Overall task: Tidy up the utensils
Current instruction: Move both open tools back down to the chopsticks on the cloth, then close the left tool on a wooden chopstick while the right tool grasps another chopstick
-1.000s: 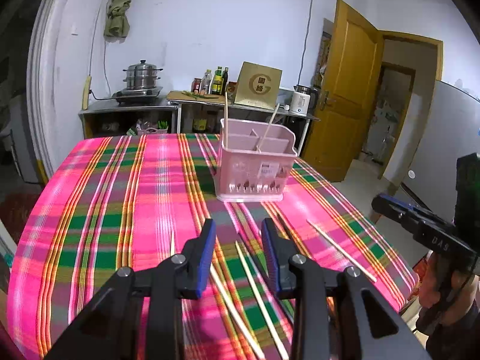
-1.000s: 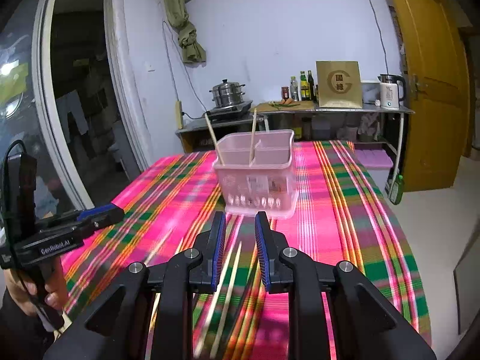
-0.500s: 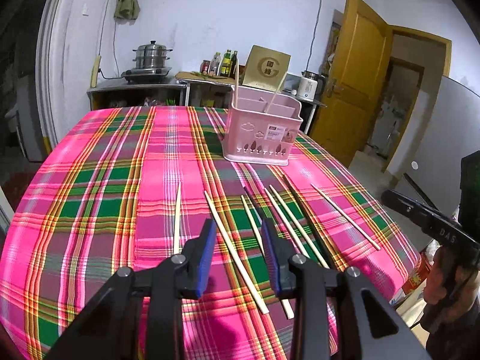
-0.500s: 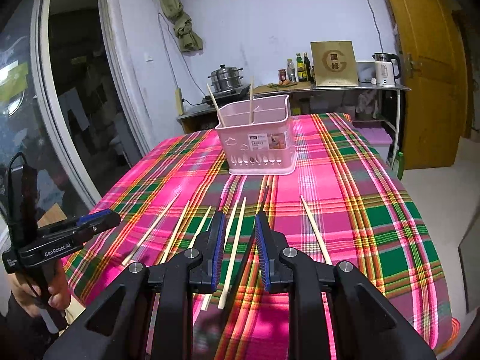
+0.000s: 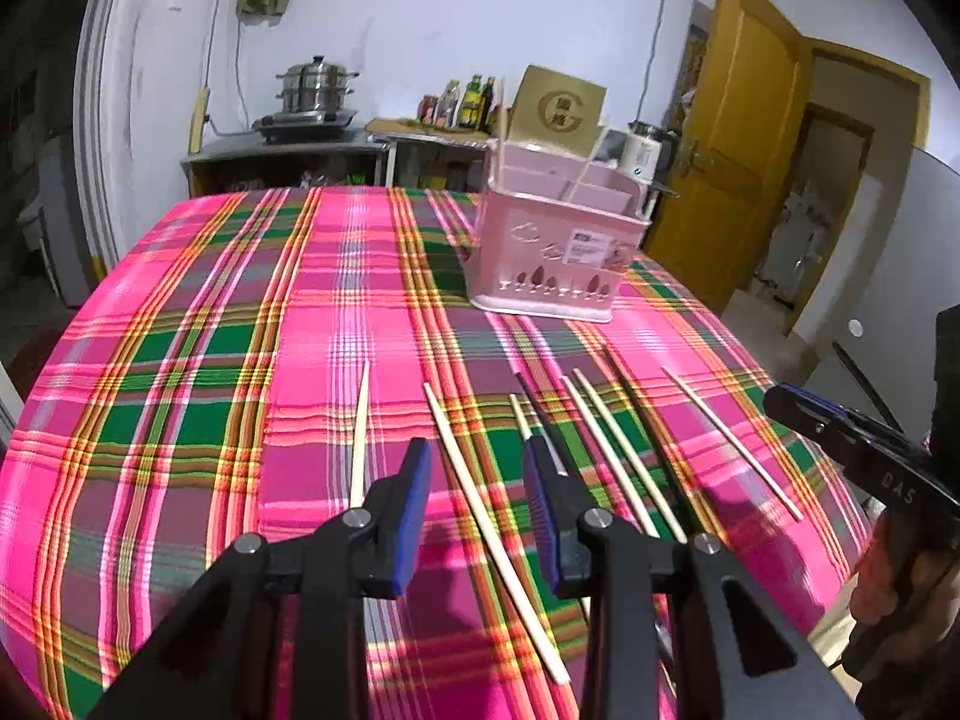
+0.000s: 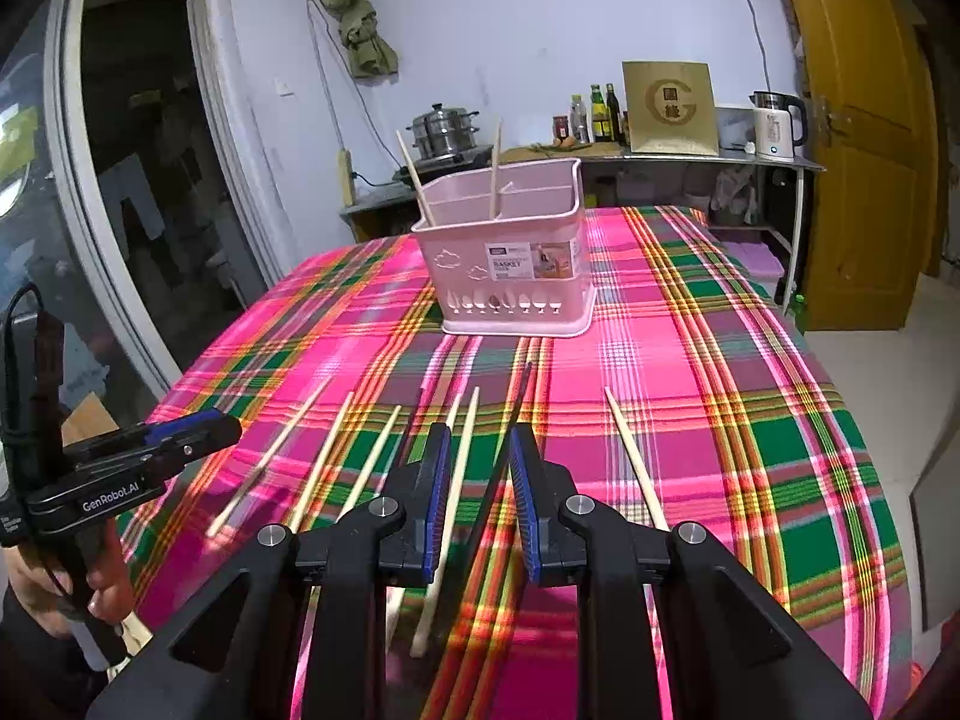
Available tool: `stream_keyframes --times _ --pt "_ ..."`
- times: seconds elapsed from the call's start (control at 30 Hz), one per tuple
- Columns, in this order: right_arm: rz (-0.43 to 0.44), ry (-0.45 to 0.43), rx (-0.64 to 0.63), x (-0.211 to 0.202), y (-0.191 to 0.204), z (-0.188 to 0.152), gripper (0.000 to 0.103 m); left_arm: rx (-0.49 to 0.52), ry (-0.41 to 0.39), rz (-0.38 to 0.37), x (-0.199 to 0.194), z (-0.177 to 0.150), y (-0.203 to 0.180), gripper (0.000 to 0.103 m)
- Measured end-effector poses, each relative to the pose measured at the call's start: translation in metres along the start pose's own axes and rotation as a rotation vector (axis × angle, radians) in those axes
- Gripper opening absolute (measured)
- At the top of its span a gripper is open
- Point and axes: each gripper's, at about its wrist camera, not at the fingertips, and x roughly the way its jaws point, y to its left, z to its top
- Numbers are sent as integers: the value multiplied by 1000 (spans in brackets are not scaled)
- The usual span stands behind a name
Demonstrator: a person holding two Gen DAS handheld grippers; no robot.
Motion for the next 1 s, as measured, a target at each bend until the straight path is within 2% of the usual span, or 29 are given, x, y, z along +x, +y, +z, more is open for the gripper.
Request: stream_keyframes --times 0.57,0.8,1.0 --pt "-70 206 28 98 -14 26 21 -68 218 82 95 21 20 33" --pt "-88 274 21 130 -15 34 19 -36 234 120 104 27 15 33" --pt "-119 312 6 146 -12 37 15 37 239 177 110 26 5 31"
